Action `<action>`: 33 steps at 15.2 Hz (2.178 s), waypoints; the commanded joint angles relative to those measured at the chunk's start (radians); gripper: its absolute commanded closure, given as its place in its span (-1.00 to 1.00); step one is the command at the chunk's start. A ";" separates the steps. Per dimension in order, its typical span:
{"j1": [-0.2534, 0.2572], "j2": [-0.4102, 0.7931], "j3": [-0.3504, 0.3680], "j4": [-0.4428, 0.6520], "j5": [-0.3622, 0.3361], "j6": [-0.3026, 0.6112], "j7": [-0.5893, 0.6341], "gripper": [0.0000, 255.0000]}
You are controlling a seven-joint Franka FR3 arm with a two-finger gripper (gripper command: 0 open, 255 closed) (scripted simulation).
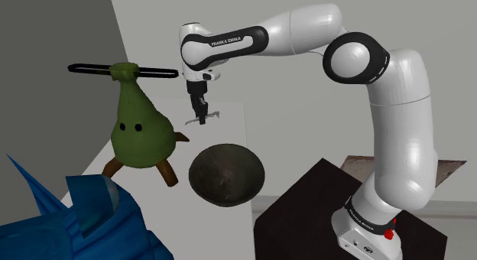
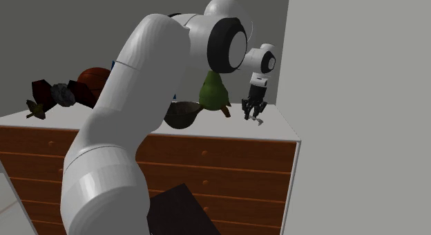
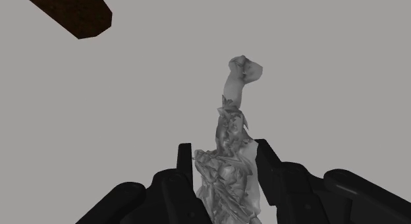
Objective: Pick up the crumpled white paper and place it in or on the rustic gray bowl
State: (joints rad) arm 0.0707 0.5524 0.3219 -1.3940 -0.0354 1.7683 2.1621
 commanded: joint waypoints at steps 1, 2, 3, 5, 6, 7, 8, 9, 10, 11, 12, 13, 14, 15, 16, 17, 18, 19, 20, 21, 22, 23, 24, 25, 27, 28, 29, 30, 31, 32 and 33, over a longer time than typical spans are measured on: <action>0.000 0.001 0.000 -0.001 0.000 0.000 0.000 1.00; 0.000 0.000 0.000 -0.001 0.000 0.000 0.000 1.00; 0.000 0.000 0.000 -0.002 0.000 0.001 0.000 1.00; 0.000 -0.006 0.001 0.016 0.002 -0.023 0.001 1.00; 0.001 -0.008 0.002 0.026 0.002 -0.035 0.002 1.00; 0.001 -0.010 0.003 0.036 0.003 -0.047 0.002 1.00; 0.002 -0.012 0.003 0.047 0.004 -0.059 0.003 1.00; 0.002 -0.014 0.004 0.057 0.004 -0.072 0.004 1.00; 0.003 -0.016 0.004 0.069 0.005 -0.084 0.005 1.00; 0.004 -0.017 0.004 0.080 0.005 -0.097 0.005 1.00; 0.004 -0.018 0.005 0.092 0.005 -0.110 0.006 1.00; 0.005 -0.019 0.005 0.105 0.005 -0.123 0.007 1.00; 0.006 -0.019 0.006 0.118 0.006 -0.136 0.008 1.00; 0.007 -0.019 0.006 0.131 0.006 -0.149 0.009 1.00; 0.008 -0.019 0.006 0.145 0.006 -0.163 0.010 1.00; 0.009 -0.018 0.007 0.159 0.006 -0.177 0.011 1.00; 0.011 -0.017 0.007 0.174 0.005 -0.191 0.012 1.00; 0.012 -0.016 0.007 0.190 0.005 -0.205 0.013 1.00; 0.014 -0.015 0.007 0.206 0.005 -0.219 0.014 1.00; 0.015 -0.013 0.008 0.222 0.004 -0.234 0.015 1.00; 0.017 -0.010 0.008 0.240 0.004 -0.248 0.016 1.00; 0.019 -0.007 0.008 0.258 0.003 -0.264 0.018 1.00; 0.021 -0.004 0.008 0.277 0.003 -0.279 0.019 1.00; 0.024 0.000 0.008 0.297 0.002 -0.295 0.020 1.00; 0.029 0.009 0.008 0.339 0.000 -0.328 0.023 1.00; 0.032 0.014 0.008 0.362 -0.002 -0.345 0.024 1.00; 0.035 0.021 0.008 0.386 -0.003 -0.362 0.026 1.00; 0.039 0.028 0.008 0.411 -0.005 -0.381 0.027 1.00; 0.043 0.036 0.008 0.439 -0.007 -0.400 0.029 1.00; 0.048 0.045 0.007 0.468 -0.009 -0.419 0.031 1.00; 0.053 0.055 0.007 0.499 -0.011 -0.440 0.032 1.00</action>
State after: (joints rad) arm 0.1183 0.6017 0.3284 -0.9222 -0.0453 1.3497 2.1909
